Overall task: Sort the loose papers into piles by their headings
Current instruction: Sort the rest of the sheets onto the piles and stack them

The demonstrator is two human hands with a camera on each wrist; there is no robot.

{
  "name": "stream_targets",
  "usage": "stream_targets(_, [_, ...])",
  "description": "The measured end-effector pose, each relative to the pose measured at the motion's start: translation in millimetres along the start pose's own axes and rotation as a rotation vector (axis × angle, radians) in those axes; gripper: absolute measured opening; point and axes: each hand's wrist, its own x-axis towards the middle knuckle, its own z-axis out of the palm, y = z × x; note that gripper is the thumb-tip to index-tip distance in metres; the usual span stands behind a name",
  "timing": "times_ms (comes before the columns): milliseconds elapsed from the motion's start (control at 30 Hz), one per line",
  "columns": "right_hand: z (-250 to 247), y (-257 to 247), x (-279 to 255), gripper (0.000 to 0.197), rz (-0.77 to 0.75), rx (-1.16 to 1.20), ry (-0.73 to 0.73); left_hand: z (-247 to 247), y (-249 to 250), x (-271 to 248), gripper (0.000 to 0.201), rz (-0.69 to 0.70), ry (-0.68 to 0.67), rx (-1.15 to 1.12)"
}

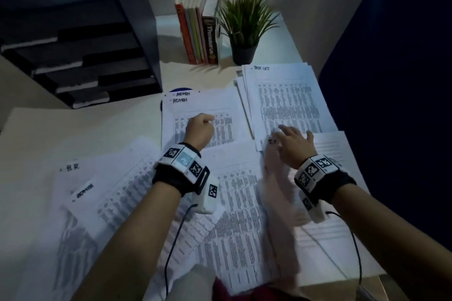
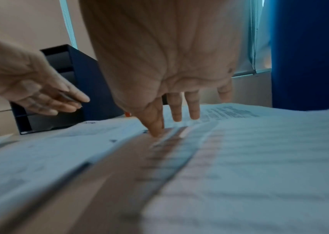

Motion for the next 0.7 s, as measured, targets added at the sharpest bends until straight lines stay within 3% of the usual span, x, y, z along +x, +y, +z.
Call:
stream_targets(167, [-1,-91,-8,0.046,-0.149,0.119,0.104,-81,-70,-24,0.032,-0.067,0.157,0.027])
stream_targets(267, [13,-153,-17,0.045,-0.252,0.213,0.0,-123,-120,-41,0.034,-0.241,0.231,0.096])
stream_targets(367, [35,-198,-26,0.058,-0.22,0.325,-0.11,-153,-154,-64,0.056,-0.503,0.263,0.198])
stream_targets(467, [51,-226,-36,0.086,-0.097,0.267,-0.128,-169,-170,-85,0.081,-0.622,0.226,0.211])
stream_targets(600, [63,-244,-39,0.098,0.011,0.225,-0.106,-179,-188,-84,0.088,-0.575,0.164,0.246])
stream_targets(700, [68,-251,-40,0.088,0.047,0.311,-0.111,-188,-202,-75,0.048,-0.386,0.122,0.251])
